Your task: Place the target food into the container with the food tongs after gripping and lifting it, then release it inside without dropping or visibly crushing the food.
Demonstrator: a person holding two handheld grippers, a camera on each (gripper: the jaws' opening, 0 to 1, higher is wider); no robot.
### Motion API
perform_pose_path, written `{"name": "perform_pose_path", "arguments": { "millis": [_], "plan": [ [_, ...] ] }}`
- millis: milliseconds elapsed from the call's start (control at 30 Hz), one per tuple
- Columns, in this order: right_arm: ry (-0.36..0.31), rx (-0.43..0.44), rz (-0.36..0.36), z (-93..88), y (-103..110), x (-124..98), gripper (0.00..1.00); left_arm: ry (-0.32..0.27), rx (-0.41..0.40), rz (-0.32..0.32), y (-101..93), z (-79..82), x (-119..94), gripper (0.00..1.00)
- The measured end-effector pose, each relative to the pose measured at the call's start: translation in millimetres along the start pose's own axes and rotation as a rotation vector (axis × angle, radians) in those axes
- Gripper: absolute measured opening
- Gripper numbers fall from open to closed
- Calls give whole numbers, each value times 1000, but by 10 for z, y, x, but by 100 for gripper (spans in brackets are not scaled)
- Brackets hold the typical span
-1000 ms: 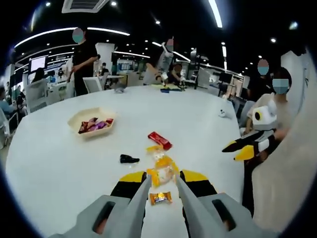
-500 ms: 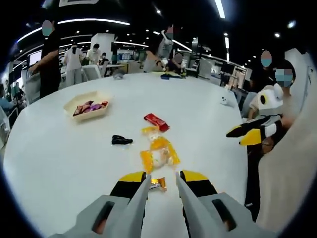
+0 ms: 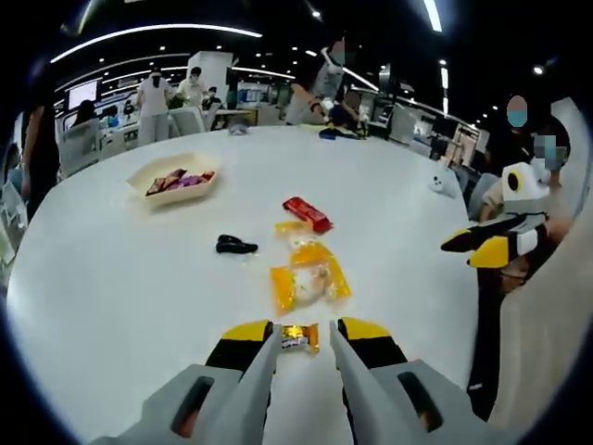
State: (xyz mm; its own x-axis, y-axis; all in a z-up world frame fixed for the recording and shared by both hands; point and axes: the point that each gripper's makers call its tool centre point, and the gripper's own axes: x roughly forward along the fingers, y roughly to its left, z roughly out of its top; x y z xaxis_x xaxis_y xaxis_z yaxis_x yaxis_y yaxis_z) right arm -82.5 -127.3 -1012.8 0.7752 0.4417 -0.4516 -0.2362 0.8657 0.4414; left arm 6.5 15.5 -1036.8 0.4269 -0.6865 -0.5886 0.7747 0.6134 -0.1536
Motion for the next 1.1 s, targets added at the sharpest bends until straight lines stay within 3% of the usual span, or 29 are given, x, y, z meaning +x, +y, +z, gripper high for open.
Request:
{"name": "perform_pose_path", "arguments": {
  "millis": [167,500,767,1100],
  "plan": [
    [9,-1,4,-14,-8,-3,43,25,15,10,-34,-56,45,27],
    [22,-5,11,-11,-53,1,43,18,-2,47,26,-27,115,27],
    [34,-16,43,-13,24,75,43,32,-6,56,53,-64,132,27],
    [23,1,32,-7,-22,64,43,48,-21,58,100,-94,171,25]
  ]
}}
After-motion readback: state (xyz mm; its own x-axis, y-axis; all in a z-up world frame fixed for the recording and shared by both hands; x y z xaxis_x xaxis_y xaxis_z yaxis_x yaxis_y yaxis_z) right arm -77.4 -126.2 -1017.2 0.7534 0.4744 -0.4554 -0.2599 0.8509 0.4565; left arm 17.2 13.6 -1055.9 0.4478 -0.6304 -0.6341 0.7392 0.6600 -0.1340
